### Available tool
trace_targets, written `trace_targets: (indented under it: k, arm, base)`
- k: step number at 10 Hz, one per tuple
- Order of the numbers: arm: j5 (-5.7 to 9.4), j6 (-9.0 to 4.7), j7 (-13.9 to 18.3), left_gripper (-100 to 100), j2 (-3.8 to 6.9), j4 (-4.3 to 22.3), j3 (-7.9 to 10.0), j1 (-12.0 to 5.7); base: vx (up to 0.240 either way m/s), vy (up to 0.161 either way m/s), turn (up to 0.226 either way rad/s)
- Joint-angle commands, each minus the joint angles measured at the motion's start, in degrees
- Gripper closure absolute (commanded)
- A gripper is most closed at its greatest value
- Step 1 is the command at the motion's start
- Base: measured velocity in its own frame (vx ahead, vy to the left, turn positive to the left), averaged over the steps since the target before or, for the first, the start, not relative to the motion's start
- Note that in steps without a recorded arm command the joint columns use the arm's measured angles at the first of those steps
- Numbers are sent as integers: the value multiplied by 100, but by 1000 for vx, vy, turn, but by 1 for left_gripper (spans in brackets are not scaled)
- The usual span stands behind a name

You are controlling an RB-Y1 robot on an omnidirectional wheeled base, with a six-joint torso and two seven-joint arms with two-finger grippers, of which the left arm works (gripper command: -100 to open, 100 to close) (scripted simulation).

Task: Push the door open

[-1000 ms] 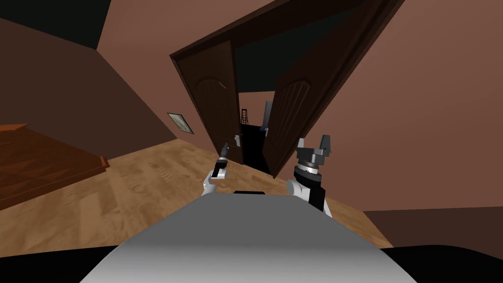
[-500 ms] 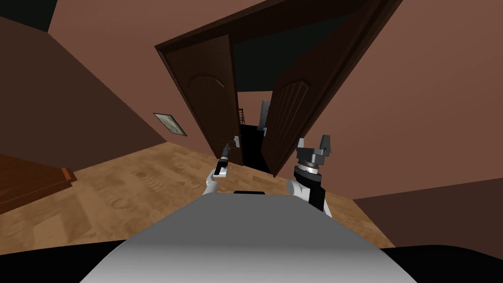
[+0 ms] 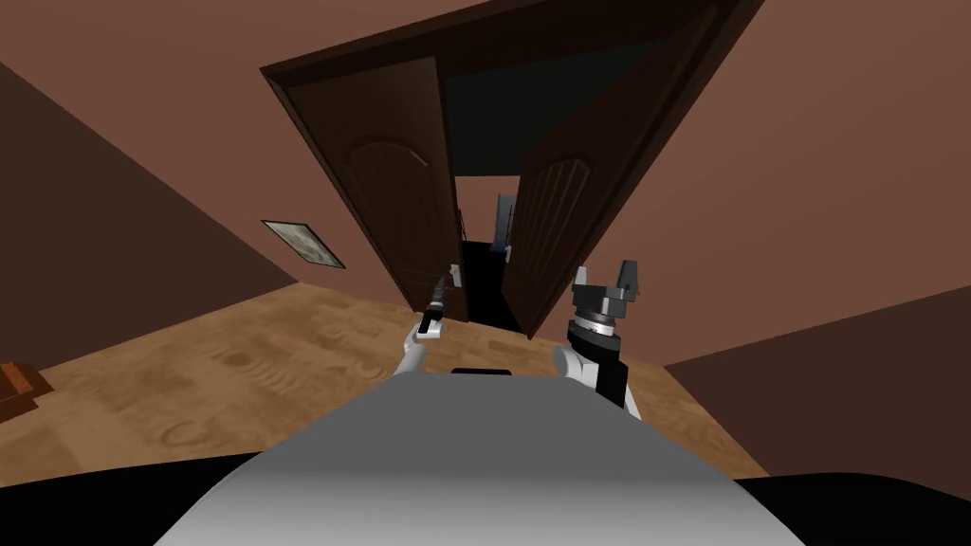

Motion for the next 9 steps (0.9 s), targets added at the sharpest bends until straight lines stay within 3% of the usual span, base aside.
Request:
trace_targets:
  k: [1, 2, 9]
  arm:
    - [27, 11, 16, -100, -14, 263, 44, -160]
    - [27, 11, 16, -100, -14, 263, 44, -160]
    - [115, 45, 49, -100, -155, 1234, 197, -728]
  base:
    - [20, 148, -149]
    - [18, 104, -57]
    - [19, 125, -125]
